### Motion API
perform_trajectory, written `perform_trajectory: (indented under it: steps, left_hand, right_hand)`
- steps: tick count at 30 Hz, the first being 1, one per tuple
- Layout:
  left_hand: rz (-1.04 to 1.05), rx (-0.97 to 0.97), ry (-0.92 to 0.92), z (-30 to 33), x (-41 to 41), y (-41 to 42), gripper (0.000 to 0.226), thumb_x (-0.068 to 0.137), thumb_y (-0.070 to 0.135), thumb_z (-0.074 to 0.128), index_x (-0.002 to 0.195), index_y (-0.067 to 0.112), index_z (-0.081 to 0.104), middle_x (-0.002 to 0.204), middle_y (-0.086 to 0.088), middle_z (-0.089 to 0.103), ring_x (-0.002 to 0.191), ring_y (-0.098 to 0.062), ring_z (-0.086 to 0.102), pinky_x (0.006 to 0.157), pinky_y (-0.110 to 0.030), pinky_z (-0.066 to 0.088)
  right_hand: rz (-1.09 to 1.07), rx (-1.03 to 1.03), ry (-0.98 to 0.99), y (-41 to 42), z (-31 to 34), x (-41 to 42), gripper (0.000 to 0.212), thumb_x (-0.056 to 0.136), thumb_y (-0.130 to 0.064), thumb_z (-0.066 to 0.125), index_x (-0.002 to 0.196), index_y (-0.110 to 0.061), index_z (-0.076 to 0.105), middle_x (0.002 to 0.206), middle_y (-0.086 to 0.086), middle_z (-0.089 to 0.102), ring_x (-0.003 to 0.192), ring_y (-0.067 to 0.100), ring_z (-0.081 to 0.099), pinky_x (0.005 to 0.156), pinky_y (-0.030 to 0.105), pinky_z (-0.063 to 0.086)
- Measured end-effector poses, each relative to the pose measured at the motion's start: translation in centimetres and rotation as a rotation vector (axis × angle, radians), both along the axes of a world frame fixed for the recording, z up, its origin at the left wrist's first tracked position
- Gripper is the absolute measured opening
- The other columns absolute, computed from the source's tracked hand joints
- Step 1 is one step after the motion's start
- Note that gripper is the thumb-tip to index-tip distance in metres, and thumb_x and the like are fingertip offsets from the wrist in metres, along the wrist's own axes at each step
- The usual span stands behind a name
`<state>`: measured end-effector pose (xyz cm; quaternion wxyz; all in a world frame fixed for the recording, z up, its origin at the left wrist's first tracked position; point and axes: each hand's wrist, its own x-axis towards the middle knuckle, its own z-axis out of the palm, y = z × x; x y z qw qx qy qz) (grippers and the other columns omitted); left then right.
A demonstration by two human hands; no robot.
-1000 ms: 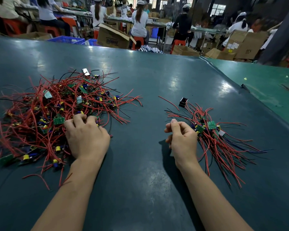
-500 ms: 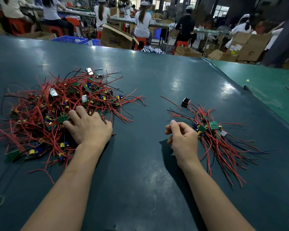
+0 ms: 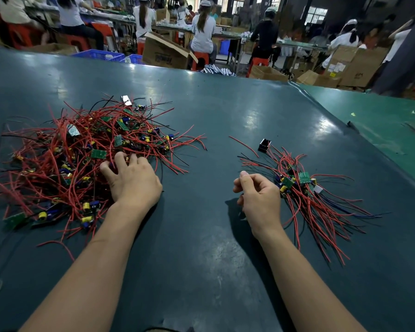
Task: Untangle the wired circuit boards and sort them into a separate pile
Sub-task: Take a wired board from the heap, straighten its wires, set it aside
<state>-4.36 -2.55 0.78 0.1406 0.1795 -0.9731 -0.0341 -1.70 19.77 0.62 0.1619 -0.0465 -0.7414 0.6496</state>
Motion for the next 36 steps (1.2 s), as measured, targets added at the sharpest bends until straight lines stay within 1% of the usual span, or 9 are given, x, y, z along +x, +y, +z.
perform_trajectory:
  steps: [4,8,12,16,20,24,29,33,36]
  left_hand:
    - [0.012,0.080,0.150,0.0,0.1,-0.2,0.016,0.086,0.025,0.059,0.102,0.020,0.058,0.111,-0.002,0.061,0.119,-0.027,0.030,0.100,-0.048,0.021]
    - [-0.050,0.157,0.433,0.2,0.6,-0.1,0.028,0.076,0.023,0.072,0.101,0.021,0.058,0.099,-0.002,0.065,0.113,-0.027,0.035,0.093,-0.046,0.022]
    - [-0.228,0.140,0.719,0.6,1.4,1.0,0.026,0.078,0.018,0.073,0.102,0.018,0.064,0.099,0.001,0.067,0.103,-0.026,0.046,0.085,-0.039,0.023]
    - [-0.467,0.152,0.925,1.0,2.4,2.2,0.021,0.080,0.010,0.076,0.100,0.012,0.067,0.106,-0.001,0.070,0.095,-0.026,0.060,0.083,-0.038,0.037]
    - [-0.763,0.177,1.092,1.7,3.6,3.8,0.012,0.087,0.007,0.071,0.099,0.010,0.067,0.111,-0.005,0.070,0.102,-0.024,0.065,0.087,-0.041,0.045]
    - [-1.068,0.224,1.063,1.4,4.5,5.8,0.030,0.080,0.000,0.076,0.104,0.012,0.061,0.117,-0.009,0.067,0.113,-0.026,0.063,0.090,-0.045,0.049]
    - [-1.189,0.337,0.909,0.8,4.6,6.9,0.014,0.078,-0.005,0.075,0.089,0.002,0.069,0.103,-0.012,0.070,0.110,-0.026,0.065,0.086,-0.044,0.052]
    - [-0.922,0.638,0.874,0.5,4.5,6.9,0.020,0.084,0.015,0.074,0.073,0.003,0.061,0.078,-0.006,0.062,0.075,-0.019,0.063,0.068,-0.034,0.051]
    - [-0.697,0.936,0.590,0.5,4.2,6.6,0.031,0.080,0.040,0.075,0.087,0.013,0.063,0.077,0.001,0.063,0.067,-0.013,0.063,0.063,-0.029,0.053]
  right_hand:
    - [0.001,0.006,-0.003,0.0,0.0,0.1,0.032,0.098,-0.027,0.058,0.068,-0.018,0.067,0.065,-0.004,0.068,0.046,0.009,0.052,0.049,0.023,0.042]
    - [0.003,-0.003,0.000,0.0,0.1,0.1,0.032,0.098,-0.027,0.058,0.068,-0.018,0.067,0.064,-0.004,0.068,0.046,0.009,0.052,0.048,0.022,0.042]
    - [-0.008,0.014,0.004,0.0,0.1,0.0,0.033,0.097,-0.026,0.059,0.066,-0.019,0.066,0.063,-0.005,0.068,0.048,0.009,0.052,0.052,0.026,0.043]
    - [0.014,0.031,-0.013,-0.2,0.4,0.2,0.031,0.097,-0.024,0.059,0.067,-0.018,0.066,0.065,-0.002,0.068,0.049,0.013,0.051,0.048,0.027,0.042]
    - [0.413,-0.168,-0.120,-0.2,1.2,0.7,0.023,0.096,-0.026,0.061,0.079,-0.014,0.071,0.078,0.005,0.073,0.045,0.012,0.055,0.037,0.019,0.038]
    - [0.757,-0.502,-0.200,-1.2,1.6,1.1,0.030,0.083,-0.046,0.064,0.092,-0.020,0.075,0.084,0.003,0.070,0.055,0.016,0.061,0.037,0.022,0.043]
    - [0.560,-0.669,-0.108,-0.4,1.5,0.3,0.017,0.080,-0.028,0.067,0.090,-0.018,0.078,0.083,0.002,0.071,0.056,0.009,0.060,0.040,0.019,0.040]
    - [0.391,-0.486,-0.059,-0.2,1.4,0.3,0.013,0.080,-0.026,0.068,0.078,-0.017,0.078,0.081,0.006,0.075,0.058,0.013,0.065,0.040,0.019,0.043]
    - [0.328,-0.295,-0.007,-0.2,1.2,0.5,0.009,0.089,-0.015,0.068,0.084,-0.015,0.076,0.080,0.005,0.075,0.059,0.013,0.065,0.043,0.019,0.045]
